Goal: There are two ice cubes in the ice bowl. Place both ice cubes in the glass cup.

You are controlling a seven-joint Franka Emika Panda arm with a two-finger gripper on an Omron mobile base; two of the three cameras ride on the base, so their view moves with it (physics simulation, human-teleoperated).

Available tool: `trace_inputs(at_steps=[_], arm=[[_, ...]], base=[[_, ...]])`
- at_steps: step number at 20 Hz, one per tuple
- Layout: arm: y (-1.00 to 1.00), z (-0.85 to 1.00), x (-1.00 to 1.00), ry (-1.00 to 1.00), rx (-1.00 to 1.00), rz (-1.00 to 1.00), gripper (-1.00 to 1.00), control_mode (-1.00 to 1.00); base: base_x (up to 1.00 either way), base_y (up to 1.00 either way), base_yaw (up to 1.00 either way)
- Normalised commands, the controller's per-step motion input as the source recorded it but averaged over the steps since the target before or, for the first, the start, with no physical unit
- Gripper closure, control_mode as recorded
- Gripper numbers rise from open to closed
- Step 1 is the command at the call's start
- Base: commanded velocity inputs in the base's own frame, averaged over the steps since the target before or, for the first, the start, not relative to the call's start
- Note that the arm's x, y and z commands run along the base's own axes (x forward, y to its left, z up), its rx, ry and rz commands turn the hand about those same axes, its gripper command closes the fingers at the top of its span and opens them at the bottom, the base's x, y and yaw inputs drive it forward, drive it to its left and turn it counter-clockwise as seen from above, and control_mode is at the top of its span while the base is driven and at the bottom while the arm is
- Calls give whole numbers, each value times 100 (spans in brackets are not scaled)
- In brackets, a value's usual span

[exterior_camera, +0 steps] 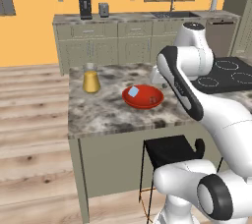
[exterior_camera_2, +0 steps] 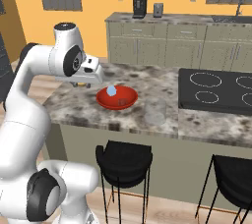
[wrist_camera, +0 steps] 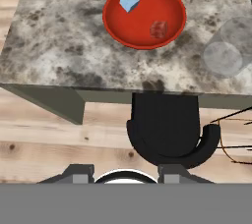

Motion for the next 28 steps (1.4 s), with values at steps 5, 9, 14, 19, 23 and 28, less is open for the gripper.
trace_inputs(at_steps=[5,9,14,19,23,28], arm=[[-12,-5,12,1,0,0,-100,-100],[-5,-2,9,0,0,0,-100,-100],[0,0,0,0,0,0,-100,-100],[0,0,1,0,0,0,-100,-100],[-1,0,26,0,0,0,-100,-100],[-7,0,42,2,0,0,-100,-100]], base=[[0,0,0],[0,0,0],[0,0,0],[0,0,0],[0,0,0],[0,0,0]])
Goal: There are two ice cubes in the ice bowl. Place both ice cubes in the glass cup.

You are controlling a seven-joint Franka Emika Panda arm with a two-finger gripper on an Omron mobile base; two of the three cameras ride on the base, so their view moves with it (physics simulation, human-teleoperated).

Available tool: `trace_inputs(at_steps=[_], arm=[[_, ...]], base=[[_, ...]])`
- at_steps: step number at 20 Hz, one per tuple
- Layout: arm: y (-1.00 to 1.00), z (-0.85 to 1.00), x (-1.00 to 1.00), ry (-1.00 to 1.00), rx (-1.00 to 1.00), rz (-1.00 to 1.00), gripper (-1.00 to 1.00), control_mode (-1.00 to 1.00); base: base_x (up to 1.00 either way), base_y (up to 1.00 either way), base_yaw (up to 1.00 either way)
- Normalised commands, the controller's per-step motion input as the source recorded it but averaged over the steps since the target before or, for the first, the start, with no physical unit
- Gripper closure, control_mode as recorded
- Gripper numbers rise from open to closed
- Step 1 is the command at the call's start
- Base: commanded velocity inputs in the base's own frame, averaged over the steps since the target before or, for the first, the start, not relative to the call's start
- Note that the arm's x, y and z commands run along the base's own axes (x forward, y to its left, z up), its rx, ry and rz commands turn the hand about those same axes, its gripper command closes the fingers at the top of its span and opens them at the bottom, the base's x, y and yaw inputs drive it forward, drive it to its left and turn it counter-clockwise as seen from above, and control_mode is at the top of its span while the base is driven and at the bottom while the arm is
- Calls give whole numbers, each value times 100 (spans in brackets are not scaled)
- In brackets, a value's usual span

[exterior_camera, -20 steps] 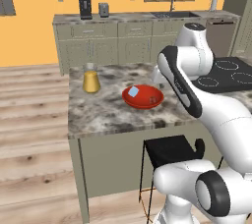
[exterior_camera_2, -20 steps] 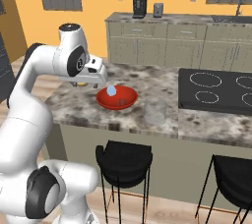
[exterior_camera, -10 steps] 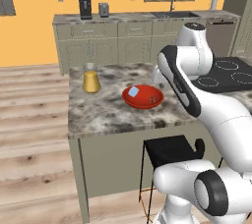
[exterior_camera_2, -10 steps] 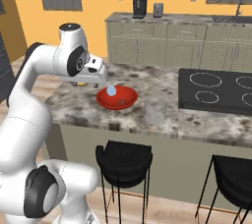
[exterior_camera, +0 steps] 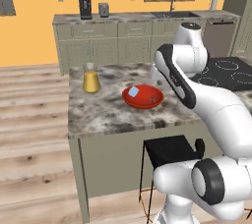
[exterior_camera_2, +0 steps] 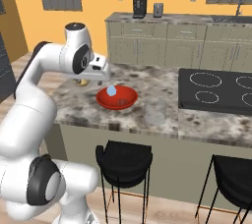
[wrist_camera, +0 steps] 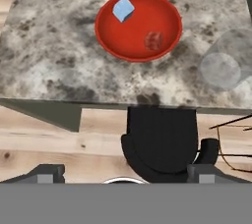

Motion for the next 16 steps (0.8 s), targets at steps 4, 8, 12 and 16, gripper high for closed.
trace_inputs(at_steps=[4,8,12,16], arm=[[-10,-2,58,5,0,0,-100,-100],[-14,-36,66,5,-1,0,-100,-100],[-16,-54,47,7,-15,16,-100,-100],[-14,-60,37,13,-15,17,-100,-100]], base=[[0,0,0],[0,0,0],[0,0,0],[0,0,0]])
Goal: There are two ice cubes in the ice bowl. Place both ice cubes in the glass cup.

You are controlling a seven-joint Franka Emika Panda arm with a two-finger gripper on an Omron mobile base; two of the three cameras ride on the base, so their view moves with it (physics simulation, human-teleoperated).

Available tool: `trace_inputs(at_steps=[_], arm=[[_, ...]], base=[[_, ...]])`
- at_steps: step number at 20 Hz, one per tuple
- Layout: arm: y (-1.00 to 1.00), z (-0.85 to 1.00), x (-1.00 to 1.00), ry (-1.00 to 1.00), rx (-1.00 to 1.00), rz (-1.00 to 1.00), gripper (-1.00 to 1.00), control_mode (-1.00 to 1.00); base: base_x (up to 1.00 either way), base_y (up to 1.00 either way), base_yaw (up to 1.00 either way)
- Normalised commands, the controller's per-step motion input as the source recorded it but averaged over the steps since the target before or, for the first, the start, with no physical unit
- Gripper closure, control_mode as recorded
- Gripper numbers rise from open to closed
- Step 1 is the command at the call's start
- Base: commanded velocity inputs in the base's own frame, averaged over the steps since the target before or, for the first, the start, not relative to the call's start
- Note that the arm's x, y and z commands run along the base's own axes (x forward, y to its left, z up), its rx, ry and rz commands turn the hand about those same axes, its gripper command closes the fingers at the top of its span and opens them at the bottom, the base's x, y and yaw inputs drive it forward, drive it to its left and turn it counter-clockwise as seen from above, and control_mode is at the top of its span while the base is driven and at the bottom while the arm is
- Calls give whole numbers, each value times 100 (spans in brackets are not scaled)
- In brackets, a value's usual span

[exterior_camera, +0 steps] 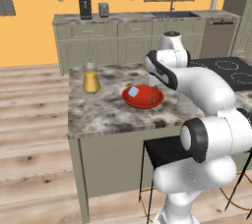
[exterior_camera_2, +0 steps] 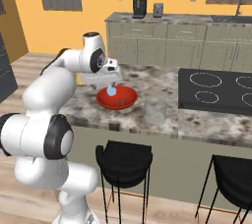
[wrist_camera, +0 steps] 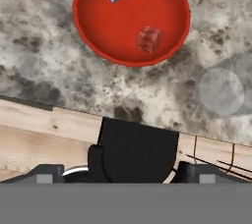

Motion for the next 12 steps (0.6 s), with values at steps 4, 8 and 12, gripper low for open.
trace_inputs(at_steps=[4,8,12], arm=[[-13,-61,39,18,-9,12,-100,-100],[-1,-45,57,11,-1,5,-100,-100],[0,-37,53,0,0,3,-100,-100]], base=[[0,0,0],[0,0,0],[0,0,0]])
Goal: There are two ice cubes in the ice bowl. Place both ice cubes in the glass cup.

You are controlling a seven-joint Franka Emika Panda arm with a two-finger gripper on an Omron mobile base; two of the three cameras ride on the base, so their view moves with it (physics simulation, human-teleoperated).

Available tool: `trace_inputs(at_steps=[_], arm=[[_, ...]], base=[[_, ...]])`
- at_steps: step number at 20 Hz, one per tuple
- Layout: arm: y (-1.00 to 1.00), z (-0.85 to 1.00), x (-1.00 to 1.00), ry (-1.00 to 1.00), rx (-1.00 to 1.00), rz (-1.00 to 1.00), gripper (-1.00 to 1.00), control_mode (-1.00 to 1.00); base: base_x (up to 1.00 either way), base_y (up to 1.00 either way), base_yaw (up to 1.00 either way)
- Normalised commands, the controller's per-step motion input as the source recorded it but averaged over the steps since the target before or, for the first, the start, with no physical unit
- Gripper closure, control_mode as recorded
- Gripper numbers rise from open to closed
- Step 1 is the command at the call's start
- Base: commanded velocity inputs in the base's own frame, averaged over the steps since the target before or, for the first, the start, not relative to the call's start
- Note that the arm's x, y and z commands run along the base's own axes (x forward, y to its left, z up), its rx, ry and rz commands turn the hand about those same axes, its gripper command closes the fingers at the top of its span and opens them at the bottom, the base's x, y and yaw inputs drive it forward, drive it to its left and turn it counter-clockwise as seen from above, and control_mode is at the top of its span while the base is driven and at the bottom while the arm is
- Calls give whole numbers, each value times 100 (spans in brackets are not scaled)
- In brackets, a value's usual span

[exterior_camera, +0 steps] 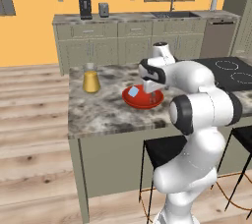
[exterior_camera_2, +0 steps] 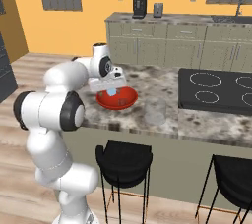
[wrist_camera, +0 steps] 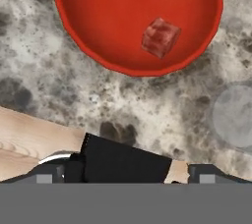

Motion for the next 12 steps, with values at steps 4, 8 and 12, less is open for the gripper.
trace_inputs(at_steps=[4,8,12], arm=[[0,-44,47,0,-3,6,-100,-100],[-3,-47,44,0,-4,5,-100,-100],[-15,-42,35,0,-3,6,-100,-100]], base=[[0,0,0],[0,0,0],[0,0,0]])
